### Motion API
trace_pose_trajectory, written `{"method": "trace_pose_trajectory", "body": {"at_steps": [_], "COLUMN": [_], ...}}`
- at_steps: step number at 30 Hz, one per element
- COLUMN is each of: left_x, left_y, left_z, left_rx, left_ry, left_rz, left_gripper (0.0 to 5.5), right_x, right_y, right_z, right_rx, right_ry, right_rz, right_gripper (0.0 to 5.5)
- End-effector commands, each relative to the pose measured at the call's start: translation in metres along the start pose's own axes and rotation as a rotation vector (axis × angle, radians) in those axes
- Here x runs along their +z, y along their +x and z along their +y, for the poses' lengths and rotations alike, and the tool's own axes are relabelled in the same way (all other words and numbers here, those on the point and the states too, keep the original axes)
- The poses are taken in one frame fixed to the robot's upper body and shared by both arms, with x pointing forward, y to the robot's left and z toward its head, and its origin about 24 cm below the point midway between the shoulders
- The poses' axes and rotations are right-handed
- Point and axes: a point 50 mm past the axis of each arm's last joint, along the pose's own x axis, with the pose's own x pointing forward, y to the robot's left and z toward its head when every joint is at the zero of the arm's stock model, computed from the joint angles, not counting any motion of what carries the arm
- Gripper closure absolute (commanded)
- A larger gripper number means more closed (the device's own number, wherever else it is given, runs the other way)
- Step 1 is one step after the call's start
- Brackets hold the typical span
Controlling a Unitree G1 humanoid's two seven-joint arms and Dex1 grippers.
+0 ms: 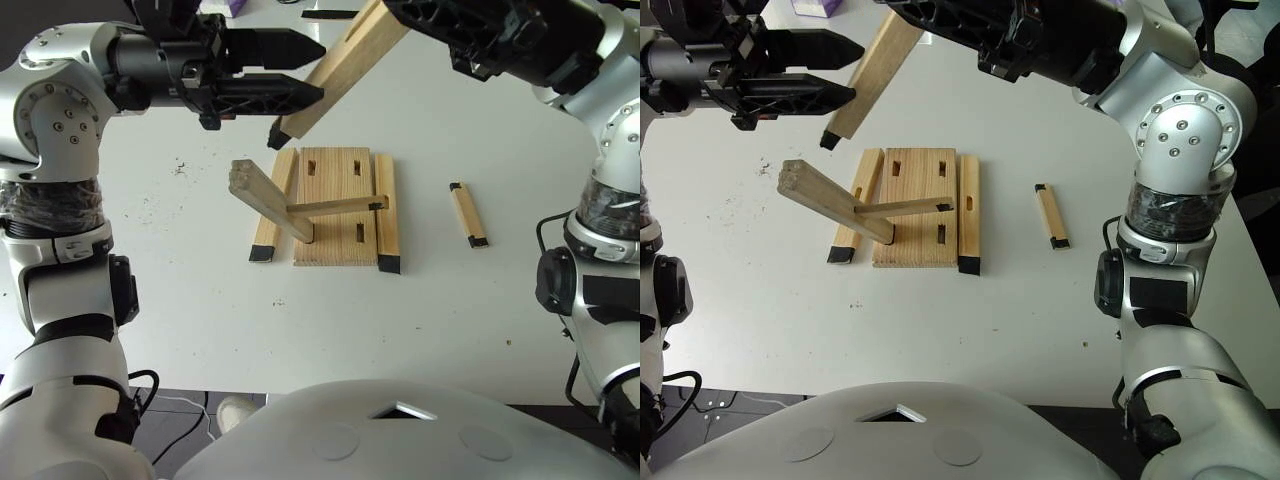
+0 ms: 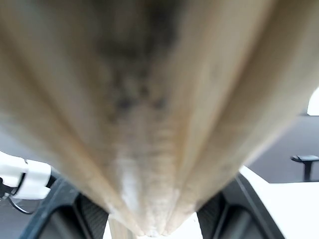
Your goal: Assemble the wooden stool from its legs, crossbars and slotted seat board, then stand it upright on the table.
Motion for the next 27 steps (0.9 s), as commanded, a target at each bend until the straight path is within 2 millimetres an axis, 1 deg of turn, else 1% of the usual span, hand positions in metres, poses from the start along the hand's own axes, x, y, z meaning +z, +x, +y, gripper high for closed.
{"method": "trace_pose_trajectory", "body": {"at_steps": [1, 3, 6, 9, 11, 12, 14, 17, 19, 21, 24, 27], "left_x": [0.000, -0.003, -0.011, -0.017, -0.031, -0.042, -0.063, -0.082, -0.090, -0.097, -0.109, -0.116], "left_y": [-0.004, -0.011, -0.032, -0.052, -0.056, -0.054, -0.042, -0.020, -0.003, 0.010, 0.018, 0.022], "left_z": [0.003, 0.006, 0.016, 0.024, 0.026, 0.027, 0.025, 0.018, 0.012, 0.010, 0.009, 0.007], "left_rx": [0.057, 0.115, 0.305, 0.601, 0.802, 0.912, 1.130, 1.366, 1.461, 1.536, 1.646, 1.712], "left_ry": [0.020, 0.045, 0.097, 0.122, 0.097, 0.073, -0.031, -0.158, -0.171, -0.192, -0.268, -0.293], "left_rz": [-0.007, 0.007, 0.022, -0.082, -0.164, -0.203, -0.332, -0.471, -0.502, -0.512, -0.529, -0.529], "left_gripper": [2.12, 2.11, 2.11, 2.11, 2.11, 2.11, 2.11, 2.11, 2.11, 2.11, 2.11, 2.11], "right_x": [-0.002, 0.000, -0.008, -0.025, -0.039, -0.047, -0.062, -0.078, -0.086, -0.096, -0.108, -0.115], "right_y": [-0.007, -0.011, -0.024, -0.048, -0.060, -0.066, -0.074, -0.078, -0.077, -0.077, -0.077, -0.076], "right_z": [-0.001, -0.005, -0.017, -0.023, -0.024, -0.024, -0.025, -0.025, -0.023, -0.020, -0.018, -0.015], "right_rx": [-0.014, -0.038, -0.124, -0.211, -0.245, -0.260, -0.280, -0.263, -0.226, -0.197, -0.162, -0.123], "right_ry": [-0.012, -0.024, -0.083, -0.123, -0.131, -0.134, -0.147, -0.135, -0.107, -0.092, -0.056, -0.042], "right_rz": [0.028, 0.036, 0.083, 0.174, 0.229, 0.255, 0.304, 0.350, 0.361, 0.390, 0.398, 0.391], "right_gripper": [3.49, 3.49, 3.49, 3.49, 3.49, 3.49, 3.49, 3.49, 3.49, 3.49, 3.49, 3.49]}}
